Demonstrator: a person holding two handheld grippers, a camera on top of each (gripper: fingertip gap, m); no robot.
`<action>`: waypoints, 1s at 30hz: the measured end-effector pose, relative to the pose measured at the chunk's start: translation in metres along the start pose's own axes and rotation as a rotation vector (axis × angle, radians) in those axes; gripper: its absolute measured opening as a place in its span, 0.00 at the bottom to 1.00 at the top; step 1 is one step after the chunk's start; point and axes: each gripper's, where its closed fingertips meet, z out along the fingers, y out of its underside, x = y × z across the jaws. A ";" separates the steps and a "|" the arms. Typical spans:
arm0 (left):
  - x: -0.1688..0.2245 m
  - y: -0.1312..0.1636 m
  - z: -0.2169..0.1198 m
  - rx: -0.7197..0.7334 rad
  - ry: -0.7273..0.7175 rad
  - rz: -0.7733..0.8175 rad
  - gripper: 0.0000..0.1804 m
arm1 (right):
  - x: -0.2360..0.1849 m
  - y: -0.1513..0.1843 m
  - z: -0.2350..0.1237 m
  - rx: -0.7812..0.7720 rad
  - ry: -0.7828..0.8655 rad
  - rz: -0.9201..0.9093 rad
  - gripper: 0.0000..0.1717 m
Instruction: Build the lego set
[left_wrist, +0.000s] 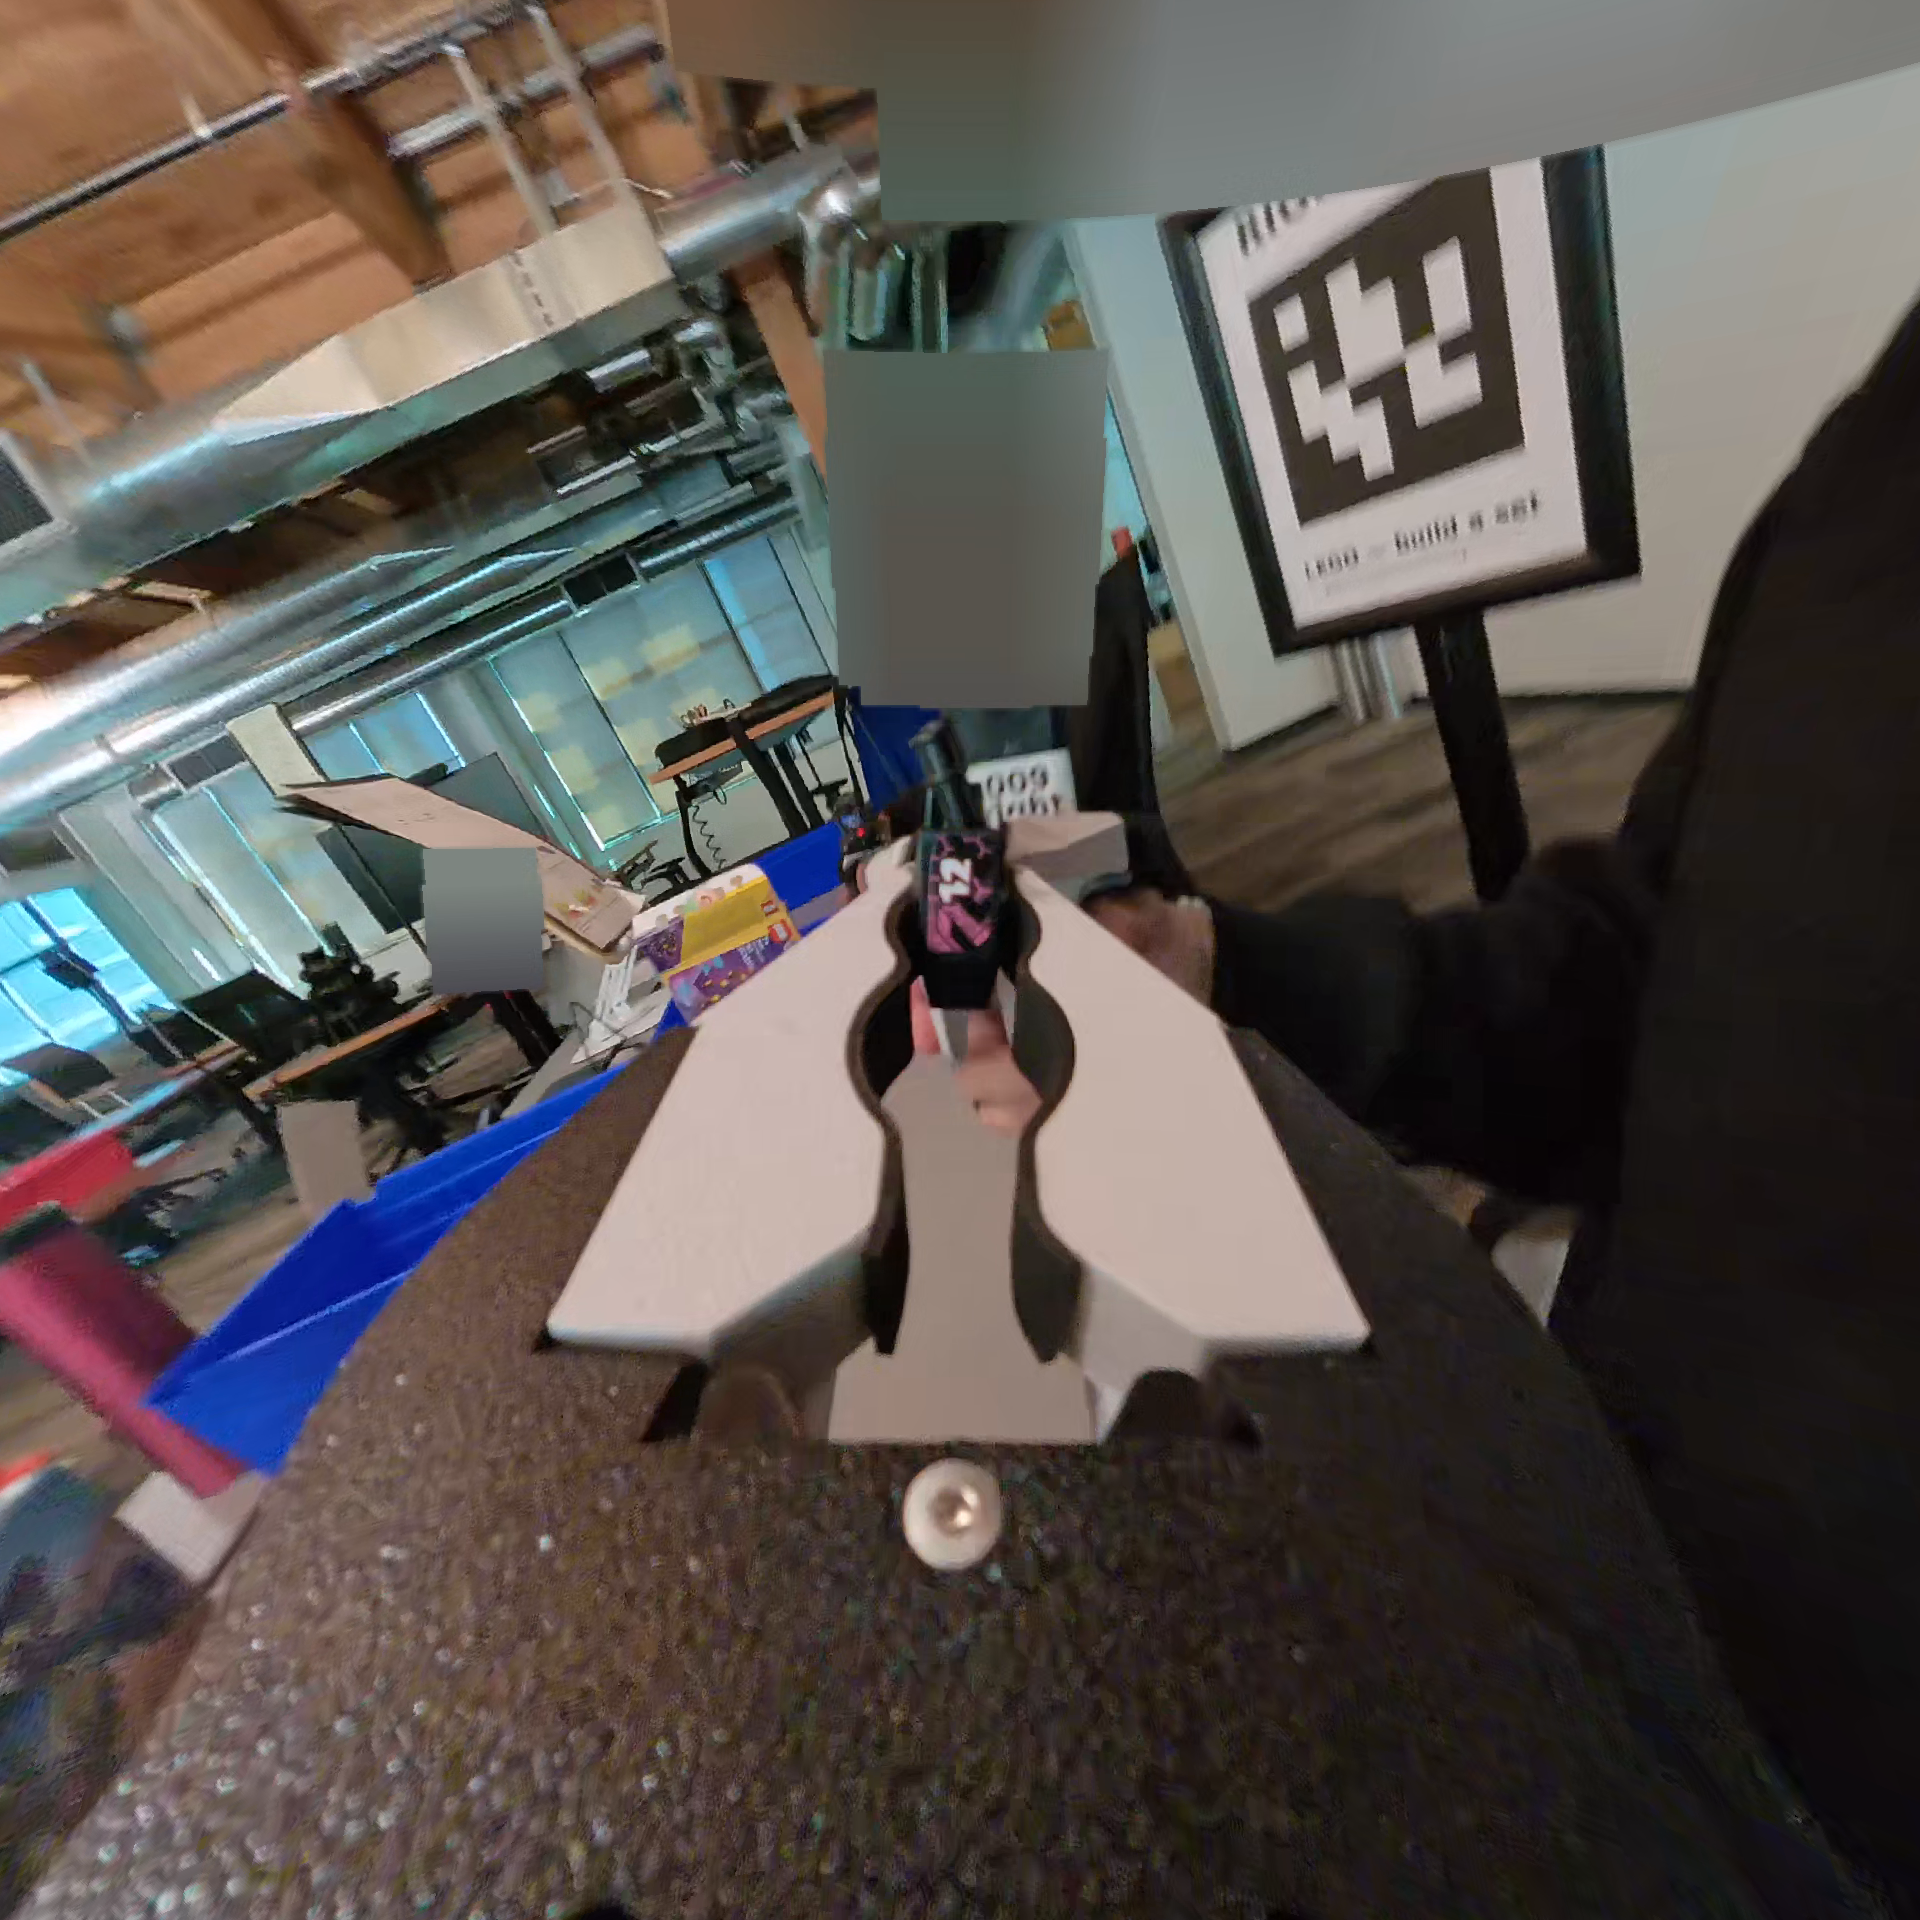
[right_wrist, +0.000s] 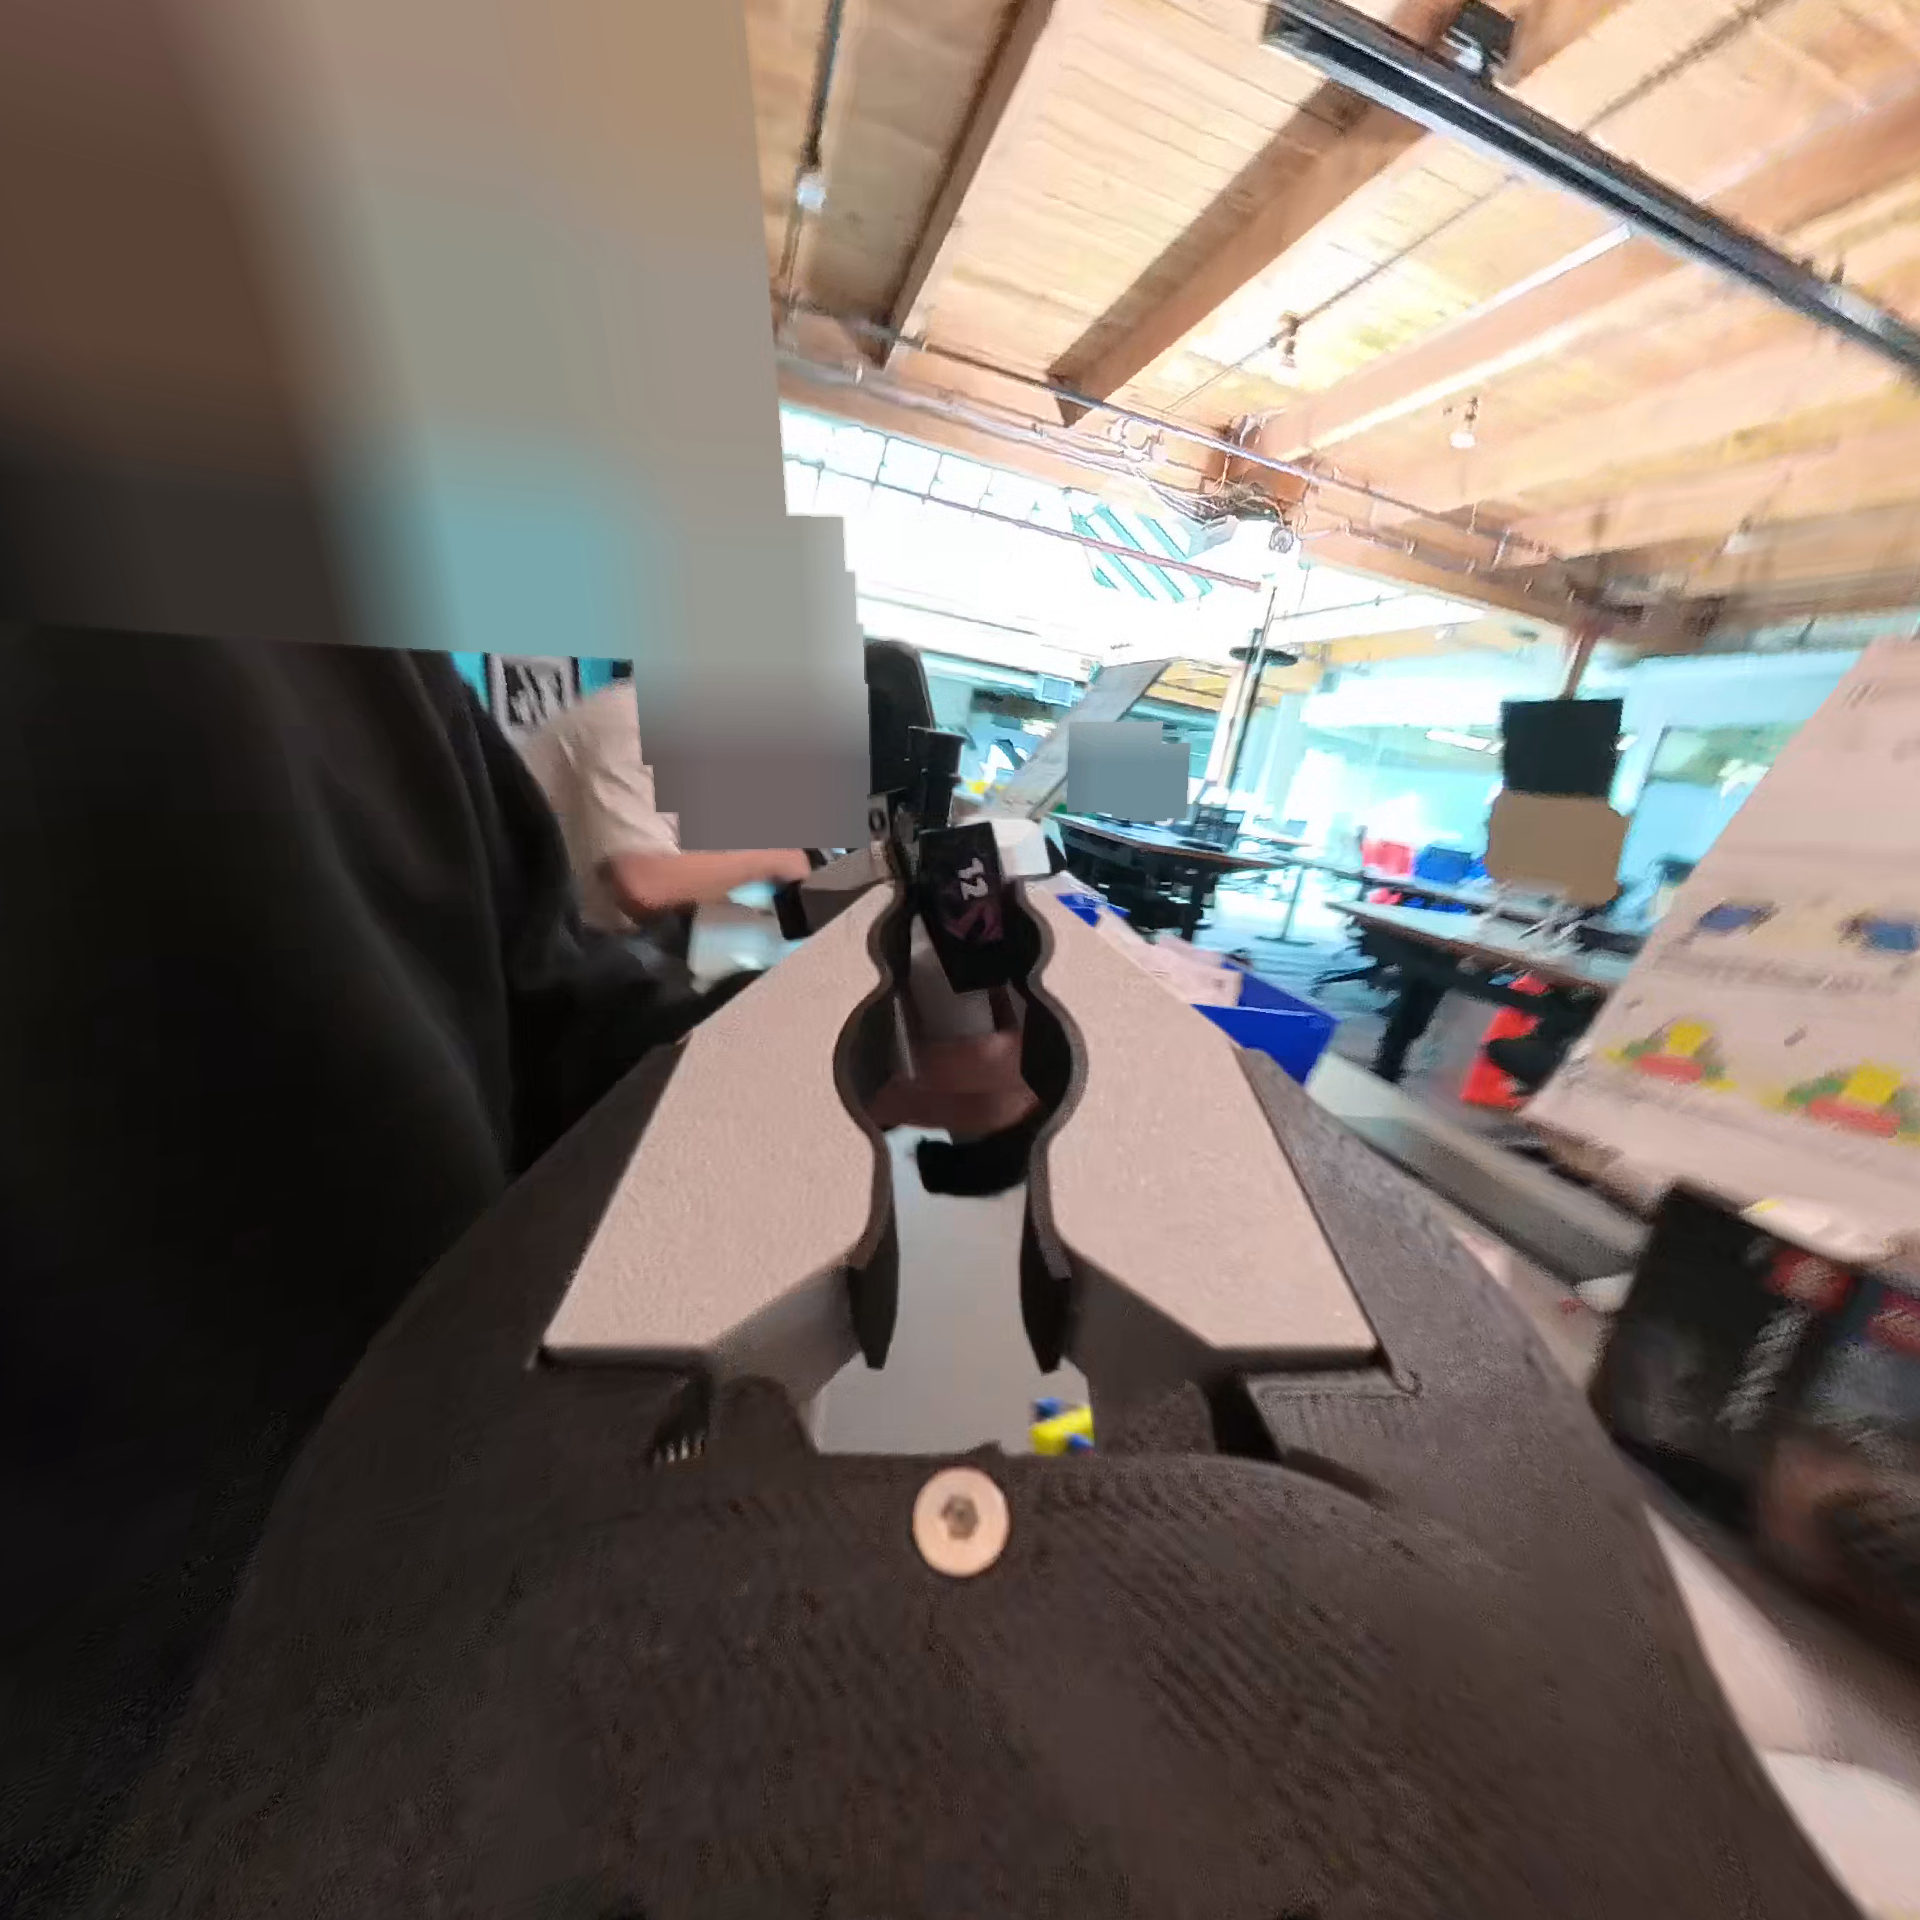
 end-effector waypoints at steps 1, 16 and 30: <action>0.001 0.003 -0.001 -0.030 0.010 0.047 0.06 | -0.002 0.002 -0.001 -0.027 0.006 -0.094 0.08; -0.036 0.020 -0.016 -0.484 -0.395 1.099 0.21 | 0.049 0.018 -0.015 -0.766 0.541 -1.434 0.07; -0.029 0.029 -0.007 -0.453 -0.340 0.551 0.03 | 0.046 0.020 -0.010 -0.835 0.560 -1.664 0.07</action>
